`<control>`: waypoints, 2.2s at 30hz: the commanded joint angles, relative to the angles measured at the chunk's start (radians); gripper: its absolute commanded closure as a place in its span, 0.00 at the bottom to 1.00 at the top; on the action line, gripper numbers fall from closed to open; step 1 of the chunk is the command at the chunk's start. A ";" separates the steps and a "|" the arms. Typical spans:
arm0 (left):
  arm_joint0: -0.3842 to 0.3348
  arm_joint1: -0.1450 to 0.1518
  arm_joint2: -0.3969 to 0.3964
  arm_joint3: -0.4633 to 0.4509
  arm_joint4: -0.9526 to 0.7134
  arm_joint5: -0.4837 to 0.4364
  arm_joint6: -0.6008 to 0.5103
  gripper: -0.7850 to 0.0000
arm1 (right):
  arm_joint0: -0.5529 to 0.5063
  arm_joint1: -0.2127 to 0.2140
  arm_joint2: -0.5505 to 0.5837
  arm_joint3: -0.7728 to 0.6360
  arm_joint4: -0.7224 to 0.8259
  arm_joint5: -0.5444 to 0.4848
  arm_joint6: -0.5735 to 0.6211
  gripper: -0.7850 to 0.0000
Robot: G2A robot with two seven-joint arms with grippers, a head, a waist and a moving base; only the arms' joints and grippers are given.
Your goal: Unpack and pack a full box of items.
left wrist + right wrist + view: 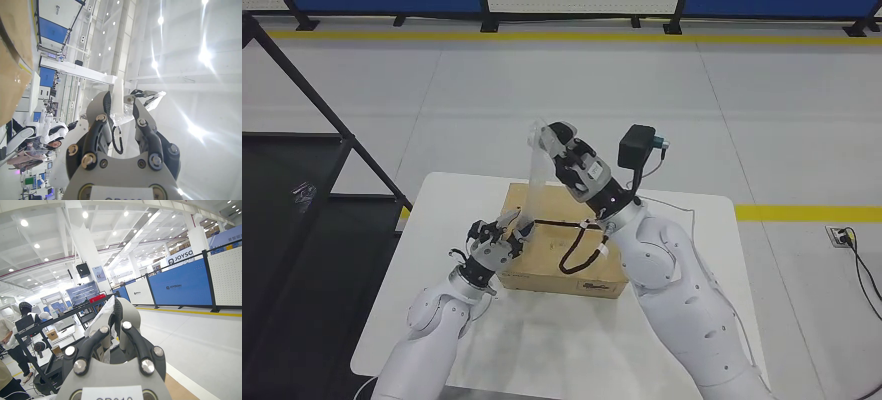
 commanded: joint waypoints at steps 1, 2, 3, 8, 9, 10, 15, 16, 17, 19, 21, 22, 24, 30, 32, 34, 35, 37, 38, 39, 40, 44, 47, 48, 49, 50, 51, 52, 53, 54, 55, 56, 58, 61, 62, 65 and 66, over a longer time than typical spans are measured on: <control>0.000 0.000 -0.001 0.000 0.004 -0.001 0.001 0.64 | 0.000 0.000 0.000 0.000 -0.003 0.001 -0.002 1.00; 0.000 -0.001 -0.002 0.001 0.005 -0.001 0.001 0.64 | -0.001 -0.001 0.000 0.002 -0.003 0.002 0.000 1.00; 0.000 -0.001 -0.003 0.001 0.008 -0.001 0.000 0.64 | 0.000 -0.001 0.001 0.003 -0.003 0.001 0.000 1.00; -0.001 -0.002 -0.006 0.002 0.027 -0.012 0.009 0.84 | 0.006 -0.002 0.001 0.013 0.000 -0.001 0.006 1.00; -0.001 -0.002 -0.007 0.002 0.028 -0.014 0.012 1.00 | 0.007 -0.002 0.002 0.014 0.000 -0.001 0.007 1.00; -0.002 -0.003 -0.008 0.002 0.028 -0.014 0.013 1.00 | 0.008 -0.003 0.003 0.015 -0.001 0.000 0.007 1.00; -0.004 -0.004 -0.014 0.003 0.033 -0.015 0.015 1.00 | 0.011 -0.004 0.002 0.020 -0.001 -0.005 0.010 1.00; -0.004 -0.004 -0.015 0.003 0.039 -0.019 0.018 1.00 | 0.012 -0.004 0.003 0.022 -0.001 -0.007 0.011 1.00; -0.004 -0.004 -0.017 0.002 0.048 -0.024 0.023 1.00 | 0.013 -0.004 0.003 0.025 0.000 -0.007 0.012 1.00; -0.003 -0.004 -0.020 -0.002 0.063 -0.035 0.038 1.00 | 0.014 -0.005 0.003 0.031 0.002 -0.009 0.018 0.71; -0.002 -0.004 -0.023 -0.009 0.082 -0.048 0.059 1.00 | 0.015 -0.005 0.005 0.036 0.004 -0.011 0.022 0.16; -0.001 -0.004 -0.025 -0.012 0.091 -0.053 0.071 1.00 | 0.014 -0.004 0.007 0.037 0.003 -0.012 0.023 0.09; 0.000 -0.004 -0.031 -0.020 0.096 -0.056 0.087 1.00 | 0.011 -0.003 0.014 0.039 -0.001 -0.013 0.028 0.11; 0.000 -0.002 -0.053 -0.035 0.104 -0.050 0.098 1.00 | -0.008 0.003 0.033 0.027 -0.023 -0.001 0.037 0.21; -0.001 -0.001 -0.059 -0.038 0.111 -0.051 0.103 1.00 | -0.014 0.004 0.038 0.023 -0.023 -0.003 0.041 0.24; -0.002 -0.001 -0.064 -0.039 0.120 -0.054 0.109 1.00 | -0.019 0.006 0.044 0.019 -0.024 -0.001 0.042 0.25; -0.002 0.000 -0.067 -0.040 0.124 -0.056 0.114 1.00 | -0.021 0.006 0.046 0.017 -0.028 0.004 0.042 0.25; -0.002 0.000 -0.073 -0.042 0.131 -0.060 0.124 1.00 | -0.024 0.007 0.050 0.014 -0.032 0.009 0.044 0.25; -0.002 0.000 -0.076 -0.043 0.134 -0.061 0.128 1.00 | -0.025 0.008 0.052 0.013 -0.036 0.013 0.045 0.27; -0.001 0.001 -0.079 -0.044 0.137 -0.063 0.132 1.00 | -0.027 0.008 0.053 0.013 -0.039 0.017 0.045 0.27; -0.001 0.001 -0.082 -0.046 0.139 -0.063 0.134 1.00 | -0.027 0.008 0.054 0.012 -0.042 0.021 0.045 0.27; 0.002 0.002 -0.093 -0.049 0.159 -0.072 0.160 1.00 | -0.031 0.009 0.058 0.016 -0.055 0.048 0.039 0.25; 0.001 0.002 -0.096 -0.050 0.186 -0.073 0.193 1.00 | -0.038 0.009 0.066 0.020 -0.055 0.067 0.021 0.19; 0.000 0.002 -0.094 -0.050 0.197 -0.073 0.204 1.00 | -0.041 0.009 0.071 0.022 -0.054 0.071 0.013 0.19; -0.001 0.001 -0.093 -0.049 0.206 -0.073 0.216 1.00 | -0.045 0.010 0.077 0.024 -0.051 0.074 0.005 0.18; -0.003 0.001 -0.092 -0.046 0.215 -0.072 0.232 1.00 | -0.050 0.010 0.084 0.025 -0.046 0.080 -0.005 0.18; -0.004 0.000 -0.090 -0.042 0.226 -0.071 0.247 1.00 | -0.056 0.011 0.090 0.025 -0.044 0.084 -0.014 0.16; -0.007 0.000 -0.088 -0.037 0.236 -0.070 0.262 1.00 | -0.062 0.012 0.097 0.025 -0.042 0.088 -0.023 0.15; -0.008 -0.001 -0.086 -0.031 0.240 -0.067 0.276 1.00 | -0.070 0.013 0.105 0.023 -0.040 0.093 -0.034 0.15; -0.011 -0.002 -0.084 -0.024 0.248 -0.063 0.289 1.00 | -0.078 0.014 0.113 0.022 -0.041 0.101 -0.043 0.13; -0.014 -0.002 -0.083 -0.017 0.262 -0.061 0.307 1.00 | -0.086 0.015 0.121 0.019 -0.043 0.109 -0.049 0.13; -0.016 -0.003 -0.080 -0.014 0.270 -0.057 0.322 1.00 | -0.095 0.016 0.128 0.015 -0.040 0.114 -0.055 0.11; -0.014 -0.004 -0.077 -0.010 0.269 -0.049 0.339 1.00 | -0.112 0.019 0.143 0.007 -0.042 0.129 -0.064 0.09; -0.007 -0.005 -0.078 -0.008 0.293 -0.042 0.373 1.00 | -0.134 0.022 0.163 -0.001 -0.044 0.158 -0.069 0.01; -0.004 -0.004 -0.079 -0.008 0.310 -0.041 0.394 1.00 | -0.140 0.022 0.167 -0.004 -0.043 0.164 -0.070 0.00; 0.006 -0.005 -0.073 -0.016 0.361 -0.030 0.453 1.00 | -0.152 0.024 0.176 -0.005 -0.038 0.188 -0.067 0.00; 0.009 -0.005 -0.071 -0.019 0.375 -0.023 0.471 1.00 | -0.154 0.024 0.178 -0.003 -0.034 0.190 -0.066 0.00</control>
